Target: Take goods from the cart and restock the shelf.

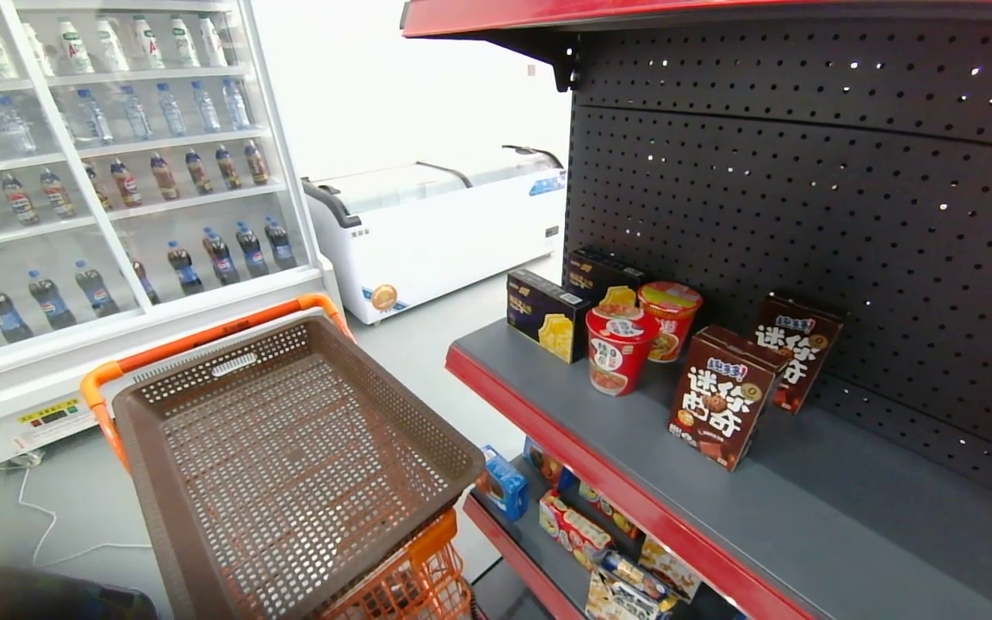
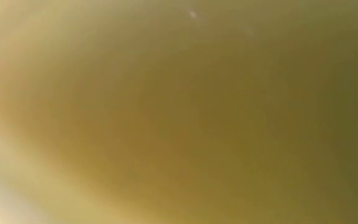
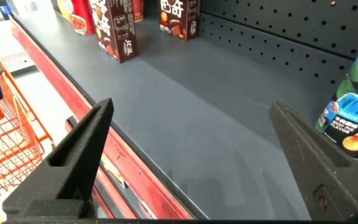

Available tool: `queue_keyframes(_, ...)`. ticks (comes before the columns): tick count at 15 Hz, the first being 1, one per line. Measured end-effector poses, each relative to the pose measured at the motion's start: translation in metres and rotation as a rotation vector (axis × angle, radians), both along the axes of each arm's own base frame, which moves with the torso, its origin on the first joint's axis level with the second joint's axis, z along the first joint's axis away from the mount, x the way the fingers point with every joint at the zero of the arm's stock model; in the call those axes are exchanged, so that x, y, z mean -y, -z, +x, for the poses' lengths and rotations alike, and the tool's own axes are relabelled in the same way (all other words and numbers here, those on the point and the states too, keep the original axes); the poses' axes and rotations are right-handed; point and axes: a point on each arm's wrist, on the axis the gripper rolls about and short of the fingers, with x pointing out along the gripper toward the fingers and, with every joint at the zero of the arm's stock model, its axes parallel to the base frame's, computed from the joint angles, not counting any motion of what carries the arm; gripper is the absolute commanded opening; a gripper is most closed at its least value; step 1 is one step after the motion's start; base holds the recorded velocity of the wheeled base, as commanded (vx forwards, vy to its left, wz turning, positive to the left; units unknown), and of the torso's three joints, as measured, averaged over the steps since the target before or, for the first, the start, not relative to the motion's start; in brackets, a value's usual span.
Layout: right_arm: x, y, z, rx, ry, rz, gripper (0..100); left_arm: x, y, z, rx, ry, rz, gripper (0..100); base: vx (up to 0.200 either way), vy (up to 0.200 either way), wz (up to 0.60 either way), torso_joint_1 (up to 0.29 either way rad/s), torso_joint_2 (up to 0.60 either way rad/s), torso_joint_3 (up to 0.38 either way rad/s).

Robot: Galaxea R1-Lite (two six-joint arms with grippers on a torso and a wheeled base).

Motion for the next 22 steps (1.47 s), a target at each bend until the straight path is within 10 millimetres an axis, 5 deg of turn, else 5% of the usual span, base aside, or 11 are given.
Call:
queue_keyframes(18,0.0,0.0,0.0,0.0,0.001,-0.001,100,-0.0002,0.0028,-0.003,0.012,0.0,-0.001,0,0.0,0.0,-0.6,0.004,0.0,0.001)
queue_keyframes(22,0.0,0.0,0.0,0.0,-0.001,-0.003,100,-0.0002,0.0031,-0.0028,0.01,-0.002,-0.001,0,0.0,0.0,0.0,0.0,0.0,0.0)
